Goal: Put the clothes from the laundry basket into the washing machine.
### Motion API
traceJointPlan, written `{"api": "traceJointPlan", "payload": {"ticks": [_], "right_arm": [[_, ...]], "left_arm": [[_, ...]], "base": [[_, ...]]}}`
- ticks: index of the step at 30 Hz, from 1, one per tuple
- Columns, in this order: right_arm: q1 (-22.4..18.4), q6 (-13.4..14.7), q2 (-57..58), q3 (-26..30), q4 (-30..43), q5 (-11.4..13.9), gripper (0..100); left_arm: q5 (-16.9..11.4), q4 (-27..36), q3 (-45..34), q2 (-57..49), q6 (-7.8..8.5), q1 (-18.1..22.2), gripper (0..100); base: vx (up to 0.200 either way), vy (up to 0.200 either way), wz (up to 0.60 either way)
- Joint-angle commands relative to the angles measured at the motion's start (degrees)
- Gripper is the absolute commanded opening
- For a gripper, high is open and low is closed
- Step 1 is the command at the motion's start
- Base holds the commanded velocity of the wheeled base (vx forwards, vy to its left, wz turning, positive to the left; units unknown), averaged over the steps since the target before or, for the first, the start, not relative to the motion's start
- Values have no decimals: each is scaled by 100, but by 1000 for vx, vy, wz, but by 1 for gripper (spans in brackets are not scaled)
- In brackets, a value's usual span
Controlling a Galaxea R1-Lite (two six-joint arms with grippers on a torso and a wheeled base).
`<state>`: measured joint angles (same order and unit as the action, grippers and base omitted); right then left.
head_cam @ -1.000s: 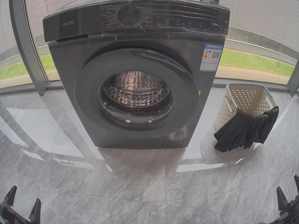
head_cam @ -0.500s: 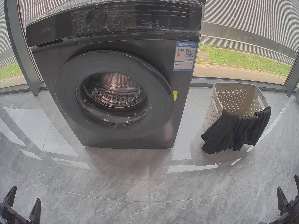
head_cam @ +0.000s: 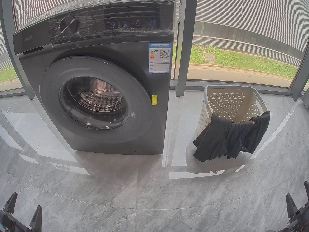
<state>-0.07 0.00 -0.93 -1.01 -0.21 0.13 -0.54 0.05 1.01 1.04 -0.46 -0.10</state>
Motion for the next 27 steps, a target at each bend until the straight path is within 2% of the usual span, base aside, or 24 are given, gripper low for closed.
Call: {"api": "traceJointPlan", "payload": {"ticks": [1, 11, 17, 27], "right_arm": [[-1, 0, 49, 101, -6, 4, 100], [-1, 0, 49, 101, -6, 13, 100], [-1, 0, 49, 101, -6, 13, 100], [-1, 0, 49, 101, -6, 13, 100]], "left_arm": [[1, 4, -101, -104, 2, 1, 100], [-34, 4, -101, -104, 46, 1, 100], [1, 4, -101, -104, -6, 1, 100], [10, 4, -101, -104, -15, 1, 100]], "base": [[0, -200, 0], [0, -200, 0], [0, 0, 0], [200, 0, 0]]}}
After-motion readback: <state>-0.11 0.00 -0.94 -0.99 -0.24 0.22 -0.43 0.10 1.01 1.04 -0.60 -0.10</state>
